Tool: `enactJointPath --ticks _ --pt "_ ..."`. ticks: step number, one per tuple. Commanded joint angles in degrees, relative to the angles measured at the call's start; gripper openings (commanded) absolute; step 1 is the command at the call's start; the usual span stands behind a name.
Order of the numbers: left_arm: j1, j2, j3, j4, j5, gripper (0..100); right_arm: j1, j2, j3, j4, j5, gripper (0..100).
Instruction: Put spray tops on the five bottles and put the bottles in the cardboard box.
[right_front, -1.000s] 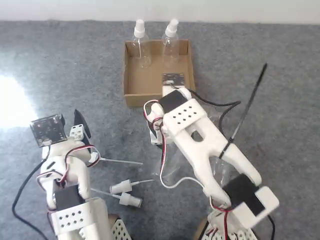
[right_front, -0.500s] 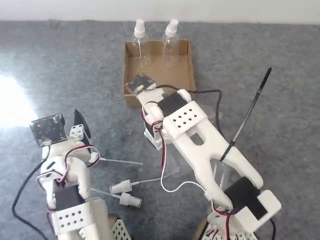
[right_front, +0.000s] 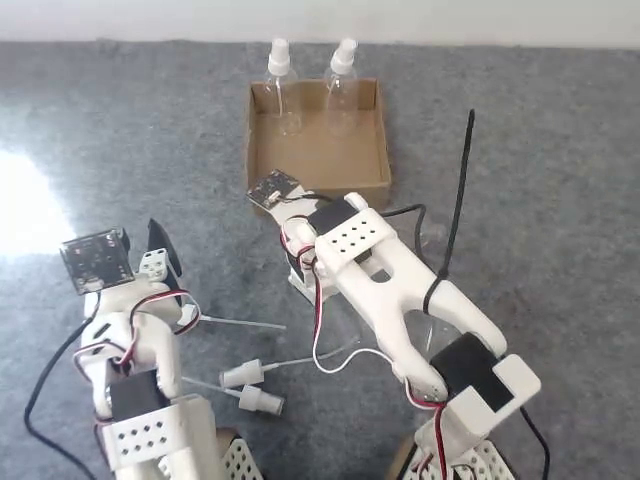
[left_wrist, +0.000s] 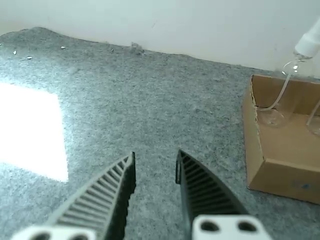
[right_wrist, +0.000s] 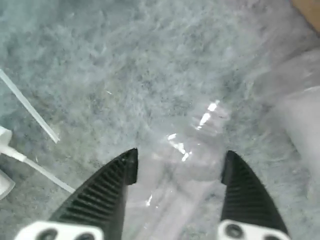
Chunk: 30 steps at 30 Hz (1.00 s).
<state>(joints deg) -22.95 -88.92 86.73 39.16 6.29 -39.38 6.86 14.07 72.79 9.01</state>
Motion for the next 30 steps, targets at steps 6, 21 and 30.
enactJointPath --ticks 6,21,30 --pt "0.1 -0.3 -0.5 -1.7 -0.8 12 -0.6 -0.9 -1.3 -0.7 -5.5 24.7" --pt "0.1 -0.3 -0.5 -1.7 -0.8 12 -2.2 10.9 -14.6 4.2 -16.6 28.6" --pt "0.1 -0.3 -0.5 -1.7 -0.8 12 -2.2 18.5 -25.0 14.8 -17.6 28.5"
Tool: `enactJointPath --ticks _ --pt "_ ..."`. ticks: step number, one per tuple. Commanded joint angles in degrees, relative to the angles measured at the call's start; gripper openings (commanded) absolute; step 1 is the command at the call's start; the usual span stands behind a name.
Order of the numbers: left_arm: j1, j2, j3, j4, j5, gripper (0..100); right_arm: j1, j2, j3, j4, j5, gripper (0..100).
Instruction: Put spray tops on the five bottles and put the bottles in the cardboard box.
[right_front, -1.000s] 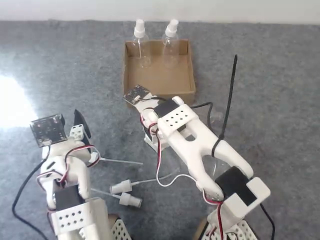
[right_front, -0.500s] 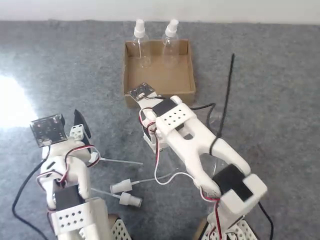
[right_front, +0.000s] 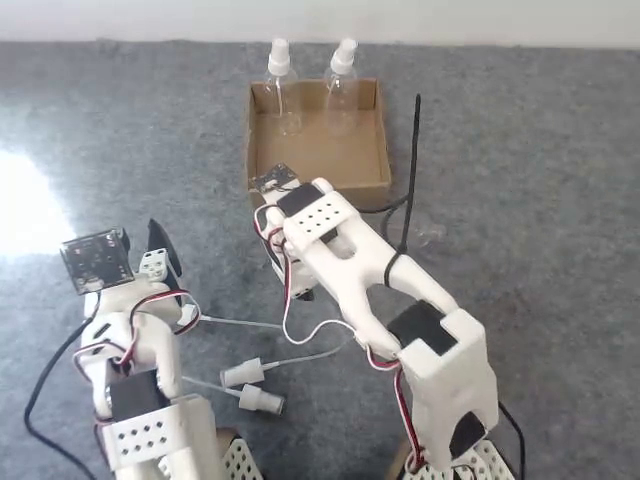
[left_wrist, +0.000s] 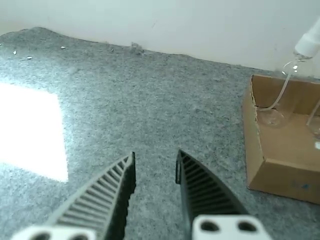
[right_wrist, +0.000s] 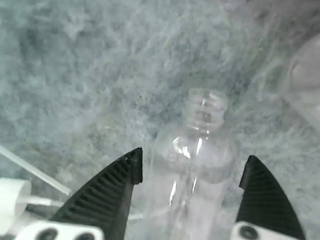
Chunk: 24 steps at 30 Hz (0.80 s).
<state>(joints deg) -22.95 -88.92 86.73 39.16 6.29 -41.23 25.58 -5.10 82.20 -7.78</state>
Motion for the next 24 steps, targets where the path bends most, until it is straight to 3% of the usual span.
enactJointPath --ticks 1,24 --pt "0.1 -0.3 -0.5 -1.7 -0.8 12 -0.3 0.0 -6.1 6.5 -0.8 28.5" --pt "0.1 -0.3 -0.5 -1.7 -0.9 12 -0.4 0.7 -6.1 3.8 -0.4 28.1"
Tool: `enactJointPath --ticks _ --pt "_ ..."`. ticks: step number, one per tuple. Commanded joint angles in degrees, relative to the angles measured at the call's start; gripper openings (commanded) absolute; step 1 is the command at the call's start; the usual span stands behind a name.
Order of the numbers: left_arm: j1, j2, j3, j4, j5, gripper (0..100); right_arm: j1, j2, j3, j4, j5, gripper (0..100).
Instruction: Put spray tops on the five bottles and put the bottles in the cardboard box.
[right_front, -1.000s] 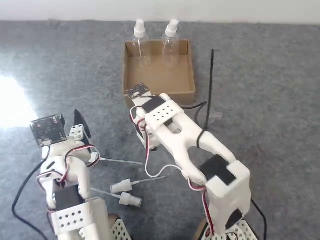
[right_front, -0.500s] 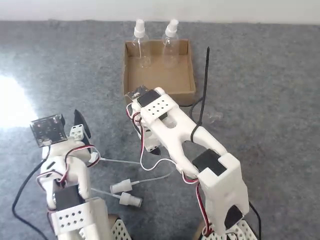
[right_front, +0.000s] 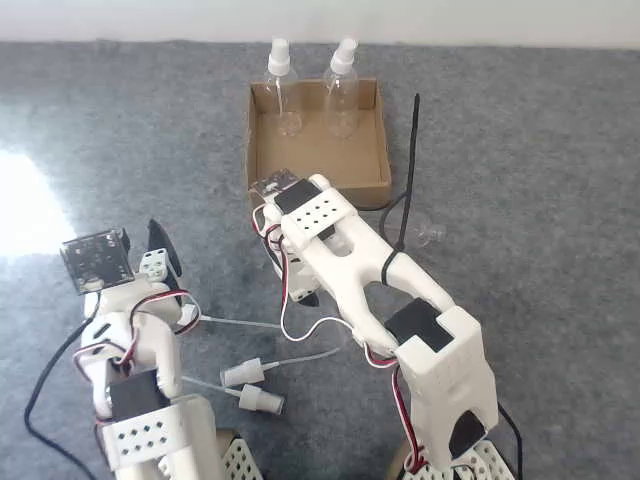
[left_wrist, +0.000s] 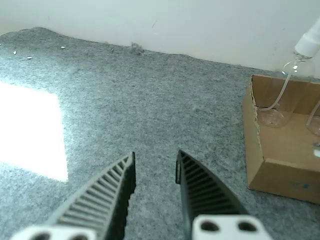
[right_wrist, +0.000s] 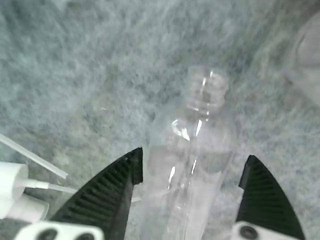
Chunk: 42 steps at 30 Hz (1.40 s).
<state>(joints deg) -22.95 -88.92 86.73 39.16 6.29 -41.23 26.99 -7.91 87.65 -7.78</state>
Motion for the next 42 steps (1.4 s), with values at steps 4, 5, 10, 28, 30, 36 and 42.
enactJointPath --ticks 4,5,10,28,30,36,42 --pt "0.1 -0.3 -0.5 -1.7 -0.9 12 -0.4 -0.7 -3.3 -3.0 -0.4 19.2" --pt "0.1 -0.3 -0.5 -1.7 -0.9 12 -0.3 -0.7 -3.3 -3.6 -0.4 17.3" --pt "0.1 -0.3 -0.5 -1.7 -0.9 12 -0.2 -0.7 -3.2 -3.4 -0.4 13.9" --pt "0.1 -0.3 -0.5 -1.7 -0.9 12 -2.4 -20.5 -6.9 14.0 -0.4 14.0" --pt "0.1 -0.3 -0.5 -1.7 -0.9 12 -2.5 -22.6 -6.9 14.8 -0.6 14.0" --pt "0.1 -0.3 -0.5 -1.8 -0.9 12 -2.9 -30.0 -2.9 14.7 -0.5 14.0" --pt "0.1 -0.3 -0.5 -1.8 -0.9 12 -4.5 -39.9 7.0 13.1 -0.5 14.0"
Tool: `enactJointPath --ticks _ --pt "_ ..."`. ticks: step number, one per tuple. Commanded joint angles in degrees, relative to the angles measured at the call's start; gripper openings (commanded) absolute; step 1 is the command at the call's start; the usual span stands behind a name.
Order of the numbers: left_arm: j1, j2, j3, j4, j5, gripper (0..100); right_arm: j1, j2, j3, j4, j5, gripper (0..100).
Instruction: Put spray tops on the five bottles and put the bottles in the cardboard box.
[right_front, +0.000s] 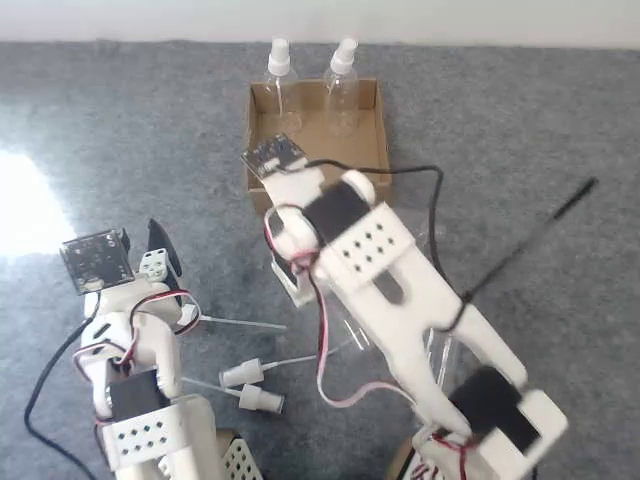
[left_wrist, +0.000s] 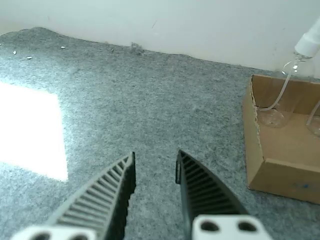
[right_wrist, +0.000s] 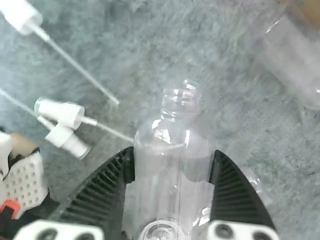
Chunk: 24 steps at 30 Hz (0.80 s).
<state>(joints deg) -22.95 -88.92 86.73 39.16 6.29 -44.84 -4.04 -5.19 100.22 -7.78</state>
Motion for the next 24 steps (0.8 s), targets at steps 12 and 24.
enactJointPath --ticks 12,24 --pt "-1.5 -0.3 -2.0 -1.7 -4.0 12 -0.7 -33.0 29.4 -15.6 -0.9 14.0" --pt "-0.8 -15.3 2.3 3.2 -1.6 12 7.6 -45.0 46.0 -35.6 -6.3 14.0"
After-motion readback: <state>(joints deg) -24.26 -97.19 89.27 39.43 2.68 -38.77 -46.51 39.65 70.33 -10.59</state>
